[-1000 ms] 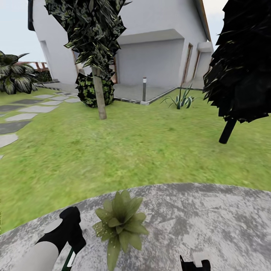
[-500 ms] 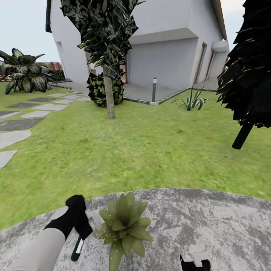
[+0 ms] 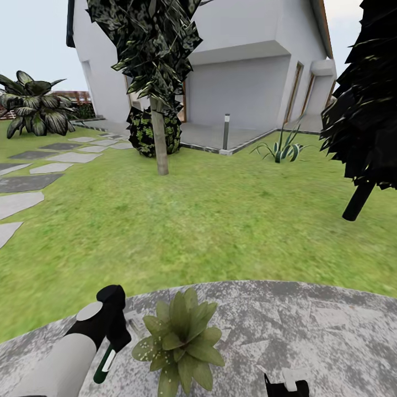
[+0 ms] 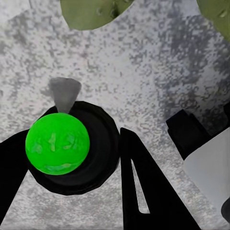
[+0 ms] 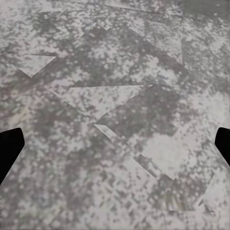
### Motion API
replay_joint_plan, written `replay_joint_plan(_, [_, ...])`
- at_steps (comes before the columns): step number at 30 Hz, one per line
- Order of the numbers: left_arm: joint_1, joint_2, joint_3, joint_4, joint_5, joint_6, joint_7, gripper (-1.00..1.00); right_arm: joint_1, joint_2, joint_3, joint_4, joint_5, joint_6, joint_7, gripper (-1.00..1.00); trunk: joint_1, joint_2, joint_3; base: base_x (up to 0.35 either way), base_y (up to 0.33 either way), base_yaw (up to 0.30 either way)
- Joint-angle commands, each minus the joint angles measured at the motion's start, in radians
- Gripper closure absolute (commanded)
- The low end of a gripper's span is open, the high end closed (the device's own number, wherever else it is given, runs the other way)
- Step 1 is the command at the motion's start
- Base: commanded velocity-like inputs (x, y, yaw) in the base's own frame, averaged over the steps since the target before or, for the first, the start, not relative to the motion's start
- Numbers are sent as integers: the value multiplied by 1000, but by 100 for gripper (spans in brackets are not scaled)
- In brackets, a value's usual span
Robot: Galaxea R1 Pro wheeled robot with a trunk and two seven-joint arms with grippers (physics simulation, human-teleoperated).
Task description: Pick up the pesticide atomizer in the garden and spray insectifuge to fully cover both potted plants in the garden.
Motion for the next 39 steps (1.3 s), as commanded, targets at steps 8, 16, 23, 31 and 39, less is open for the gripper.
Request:
replay_joint_plan(8, [3, 4, 2, 0, -1, 19, -9, 100, -1, 1, 3, 1, 7, -2, -9, -100, 0, 0, -1, 1, 0, 162])
replay_joint_plan(16, [3, 4, 2, 2, 2, 20, -9, 100, -1, 1, 3, 1, 7, -2, -9, -100, 0, 0, -1, 0, -62, 269])
replay_joint_plan(23, [2, 4, 3, 1, 2, 20, -8, 100, -1, 1, 3, 1, 7, -2, -9, -100, 0, 0, -1, 0, -264, 35])
replay_joint_plan(31, [2, 7, 4, 0, 2, 20, -6, 100, -1, 3, 3, 1, 9, -2, -8, -100, 0, 0, -1, 0, -271, 161])
replay_joint_plan(39, [4, 10, 2, 8, 1, 20, -3, 100, -1, 3, 3, 1, 9, -2, -7, -100, 0, 0, -1, 0, -123, 278])
